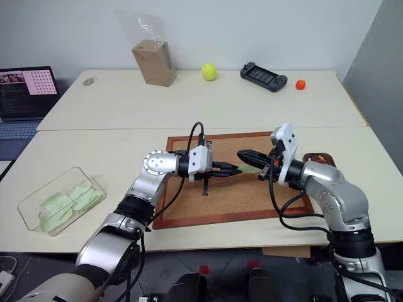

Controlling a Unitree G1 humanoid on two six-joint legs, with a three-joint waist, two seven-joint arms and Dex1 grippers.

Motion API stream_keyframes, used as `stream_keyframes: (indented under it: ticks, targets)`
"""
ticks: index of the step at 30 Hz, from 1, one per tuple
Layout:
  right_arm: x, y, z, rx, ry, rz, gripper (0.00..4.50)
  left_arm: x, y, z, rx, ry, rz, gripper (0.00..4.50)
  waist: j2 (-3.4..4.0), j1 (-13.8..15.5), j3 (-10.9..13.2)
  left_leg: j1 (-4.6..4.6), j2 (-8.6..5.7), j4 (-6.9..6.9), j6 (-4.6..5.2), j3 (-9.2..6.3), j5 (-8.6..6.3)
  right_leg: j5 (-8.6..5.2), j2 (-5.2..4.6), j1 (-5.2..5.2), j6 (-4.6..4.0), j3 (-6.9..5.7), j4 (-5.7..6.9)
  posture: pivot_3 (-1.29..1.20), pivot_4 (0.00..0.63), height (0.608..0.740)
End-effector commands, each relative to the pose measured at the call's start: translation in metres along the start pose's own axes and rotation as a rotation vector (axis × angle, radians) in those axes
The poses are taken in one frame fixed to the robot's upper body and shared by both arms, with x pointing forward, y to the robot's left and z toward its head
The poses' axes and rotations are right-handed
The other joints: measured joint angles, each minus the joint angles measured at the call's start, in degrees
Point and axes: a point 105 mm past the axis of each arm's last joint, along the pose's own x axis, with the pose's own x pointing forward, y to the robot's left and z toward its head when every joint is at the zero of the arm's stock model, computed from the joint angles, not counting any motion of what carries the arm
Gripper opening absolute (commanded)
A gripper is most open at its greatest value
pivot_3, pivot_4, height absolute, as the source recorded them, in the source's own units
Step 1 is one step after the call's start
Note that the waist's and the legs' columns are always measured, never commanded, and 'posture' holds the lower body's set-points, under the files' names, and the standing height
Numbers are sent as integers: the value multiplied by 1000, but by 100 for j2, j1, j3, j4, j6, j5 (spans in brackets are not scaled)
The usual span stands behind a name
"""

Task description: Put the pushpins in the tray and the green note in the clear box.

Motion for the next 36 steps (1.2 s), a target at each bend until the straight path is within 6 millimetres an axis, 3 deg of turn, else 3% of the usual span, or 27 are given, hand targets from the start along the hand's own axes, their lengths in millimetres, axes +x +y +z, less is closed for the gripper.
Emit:
stream_keyframes:
  ticks: [1,6,9,14,18,24,36]
  targets:
    - [-2,-1,16,-42,-50,-9,0,1,3,9,60,-21,8,13,0,0,0,0,0,0,0,0,0,0,0,0,0,0,0,0,150,740]
    - [-5,-7,16,-49,-50,-37,0,-1,5,7,60,-16,22,13,0,-2,0,0,0,0,0,0,0,0,0,0,0,0,0,0,150,740]
    - [-15,-22,17,-64,-54,-120,0,0,10,11,-1,-45,75,13,0,-1,0,0,0,0,0,0,0,0,0,0,0,-1,1,0,150,740]
    - [-49,-59,9,-91,-23,-368,0,10,21,36,-189,-169,169,13,0,14,0,-10,2,2,0,-15,0,0,-4,0,0,-2,0,0,150,740]
    - [-83,-88,-7,-116,44,-598,0,13,3,29,-231,-113,129,13,1,9,0,-11,0,1,0,-25,0,0,-4,0,0,-1,0,0,150,740]
    - [-131,-133,-21,-80,91,-922,0,23,7,25,-389,-84,221,13,1,-5,0,-1,0,2,9,-18,6,0,0,3,1,8,7,0,150,740]
    - [-131,-148,-40,98,88,-938,0,26,-1,21,-428,-22,210,13,1,-14,-1,3,2,-1,10,13,7,1,-2,3,0,20,6,0,150,740]
